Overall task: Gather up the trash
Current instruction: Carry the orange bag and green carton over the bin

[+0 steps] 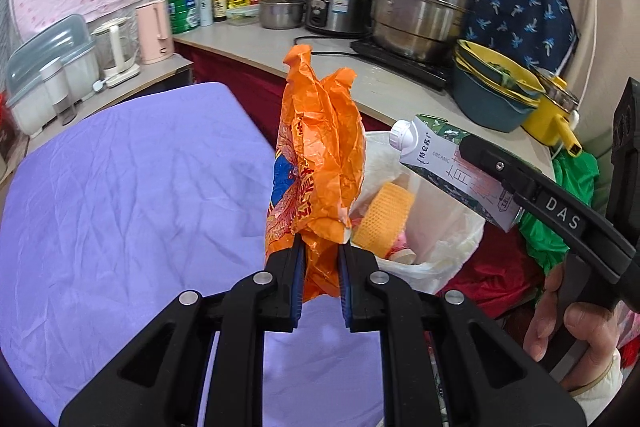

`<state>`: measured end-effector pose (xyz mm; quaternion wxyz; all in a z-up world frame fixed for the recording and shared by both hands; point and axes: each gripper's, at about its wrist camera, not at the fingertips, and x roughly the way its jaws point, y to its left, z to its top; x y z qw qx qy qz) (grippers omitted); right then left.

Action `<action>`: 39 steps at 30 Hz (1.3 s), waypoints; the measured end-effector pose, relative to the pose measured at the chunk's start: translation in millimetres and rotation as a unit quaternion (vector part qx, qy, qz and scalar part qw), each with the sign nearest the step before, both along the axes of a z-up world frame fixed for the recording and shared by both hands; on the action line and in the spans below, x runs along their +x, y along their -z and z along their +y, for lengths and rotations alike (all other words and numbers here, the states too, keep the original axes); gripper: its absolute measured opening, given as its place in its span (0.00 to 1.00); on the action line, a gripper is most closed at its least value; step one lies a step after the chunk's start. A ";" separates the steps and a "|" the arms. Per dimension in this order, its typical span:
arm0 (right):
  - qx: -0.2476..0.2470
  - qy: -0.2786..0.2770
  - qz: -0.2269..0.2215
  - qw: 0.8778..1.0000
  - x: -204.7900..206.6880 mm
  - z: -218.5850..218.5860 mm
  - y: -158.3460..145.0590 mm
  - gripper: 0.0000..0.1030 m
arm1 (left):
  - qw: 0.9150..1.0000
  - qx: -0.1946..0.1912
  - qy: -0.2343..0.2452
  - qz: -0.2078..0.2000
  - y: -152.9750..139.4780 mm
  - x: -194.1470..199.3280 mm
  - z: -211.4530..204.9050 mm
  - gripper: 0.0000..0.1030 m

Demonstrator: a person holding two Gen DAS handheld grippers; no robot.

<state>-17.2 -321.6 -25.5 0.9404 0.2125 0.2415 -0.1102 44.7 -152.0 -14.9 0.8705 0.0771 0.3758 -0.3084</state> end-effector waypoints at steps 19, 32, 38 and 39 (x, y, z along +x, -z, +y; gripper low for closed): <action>0.024 0.050 0.019 0.998 -19.9 -49.2 32.8 0.46 | 0.998 0.036 0.054 0.017 26.9 -12.8 -72.9 0.14; 0.033 0.053 0.030 0.998 -9.7 -57.4 45.2 0.46 | 0.997 0.046 0.048 0.036 42.5 1.7 -85.4 0.14; 0.033 0.053 0.035 0.997 -2.9 -60.8 48.9 0.46 | 0.997 0.051 0.041 0.042 48.8 9.0 -90.9 0.14; 0.033 0.052 0.036 0.997 -1.4 -61.3 49.4 0.46 | 0.997 0.051 0.040 0.044 49.5 10.6 -91.3 0.14</action>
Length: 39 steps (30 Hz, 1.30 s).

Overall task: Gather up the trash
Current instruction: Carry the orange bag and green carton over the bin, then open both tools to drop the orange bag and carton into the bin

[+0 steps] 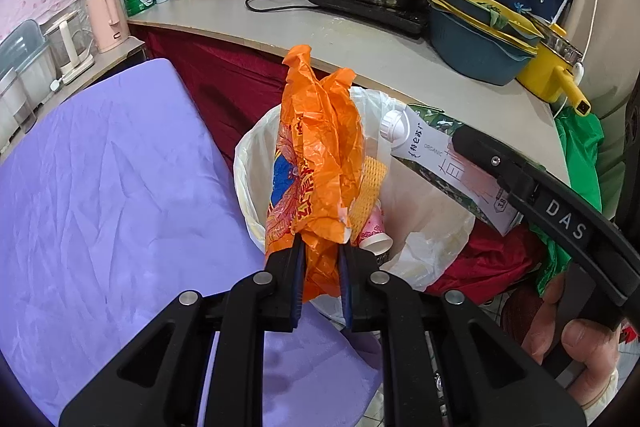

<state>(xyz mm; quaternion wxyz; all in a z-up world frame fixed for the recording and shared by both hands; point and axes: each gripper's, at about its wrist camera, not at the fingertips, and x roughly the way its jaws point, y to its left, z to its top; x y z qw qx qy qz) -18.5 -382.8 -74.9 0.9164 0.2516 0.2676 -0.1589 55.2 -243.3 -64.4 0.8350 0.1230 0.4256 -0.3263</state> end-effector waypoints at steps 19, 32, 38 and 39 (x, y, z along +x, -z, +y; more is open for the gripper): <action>-0.035 -0.005 -0.002 0.999 12.2 12.6 -15.1 0.55 | 0.999 -0.008 -0.038 -0.009 -2.6 20.9 7.2 0.36; -0.060 -0.011 0.000 0.998 10.4 26.1 -27.4 0.67 | 0.997 -0.034 -0.067 -0.028 -21.7 25.4 30.2 0.55; -0.073 -0.015 0.004 0.997 6.8 33.1 -31.7 0.69 | 0.996 -0.038 -0.076 -0.031 -26.1 25.4 42.7 0.57; -0.075 -0.015 0.006 0.997 6.4 34.4 -32.0 0.70 | 0.996 -0.038 -0.078 -0.033 -26.3 24.9 44.9 0.57</action>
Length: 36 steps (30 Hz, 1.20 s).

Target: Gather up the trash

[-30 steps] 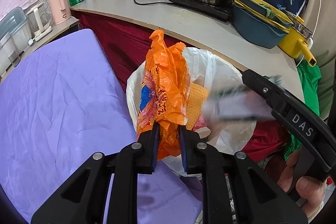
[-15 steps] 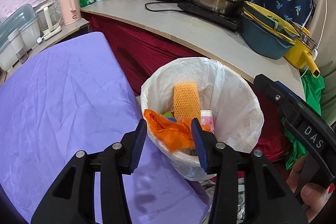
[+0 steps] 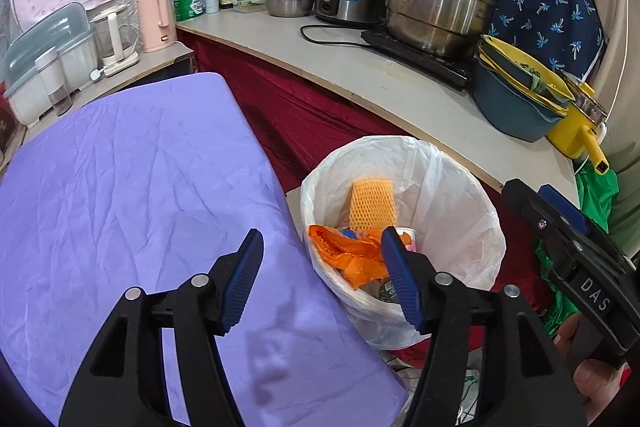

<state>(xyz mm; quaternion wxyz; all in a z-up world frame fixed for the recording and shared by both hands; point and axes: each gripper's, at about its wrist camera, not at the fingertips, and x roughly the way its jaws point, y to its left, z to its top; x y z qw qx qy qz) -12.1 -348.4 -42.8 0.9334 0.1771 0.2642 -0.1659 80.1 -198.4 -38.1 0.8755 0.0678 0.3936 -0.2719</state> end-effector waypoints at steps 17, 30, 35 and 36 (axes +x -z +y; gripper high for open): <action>-0.048 -0.012 0.024 0.998 -11.4 28.1 -12.1 0.83 | 1.000 0.003 -0.027 -0.016 -6.1 -13.5 29.2 0.77; -0.058 -0.016 0.044 0.997 -17.7 33.9 -13.7 0.93 | 0.998 0.006 -0.046 -0.030 -8.3 -22.7 41.6 0.87; -0.067 -0.016 0.056 0.996 -17.8 37.5 -13.1 0.93 | 0.998 0.010 -0.054 -0.030 -7.0 -24.4 44.6 0.88; -0.071 -0.017 0.059 0.996 -18.1 38.6 -12.8 0.93 | 0.998 0.010 -0.056 -0.030 -6.6 -24.9 44.9 0.88</action>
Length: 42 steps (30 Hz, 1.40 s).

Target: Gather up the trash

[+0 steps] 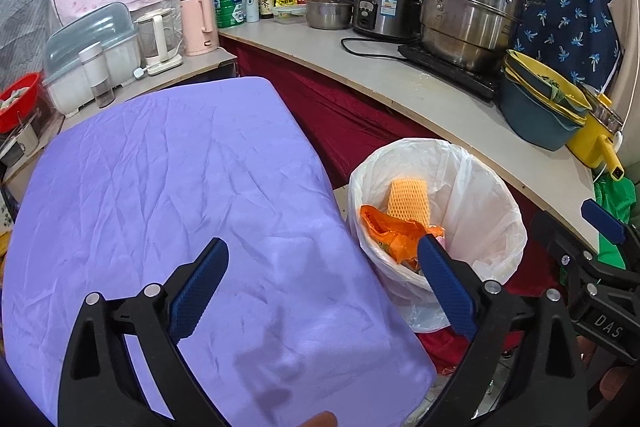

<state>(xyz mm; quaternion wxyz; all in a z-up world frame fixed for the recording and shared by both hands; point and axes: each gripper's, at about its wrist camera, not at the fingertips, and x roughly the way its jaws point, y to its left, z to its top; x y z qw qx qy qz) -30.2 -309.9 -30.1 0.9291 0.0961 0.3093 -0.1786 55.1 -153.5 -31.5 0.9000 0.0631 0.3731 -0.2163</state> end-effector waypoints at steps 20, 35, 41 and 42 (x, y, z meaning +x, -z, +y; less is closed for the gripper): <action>-0.007 -0.004 0.020 1.000 -8.4 2.9 10.7 0.93 | 1.000 0.024 -0.012 0.006 11.5 -5.3 -3.2 0.90; -0.005 -0.001 0.025 1.000 -10.6 -1.3 14.2 0.93 | 0.999 0.036 -0.012 0.004 14.5 -7.6 -8.1 0.90; -0.006 0.000 0.025 1.000 -11.8 -1.8 13.9 0.93 | 0.999 0.039 -0.010 0.004 14.8 -9.8 -8.6 0.90; -0.006 0.000 0.025 1.000 -11.8 -2.0 13.9 0.93 | 0.999 0.039 -0.009 0.004 15.1 -10.2 -8.9 0.90</action>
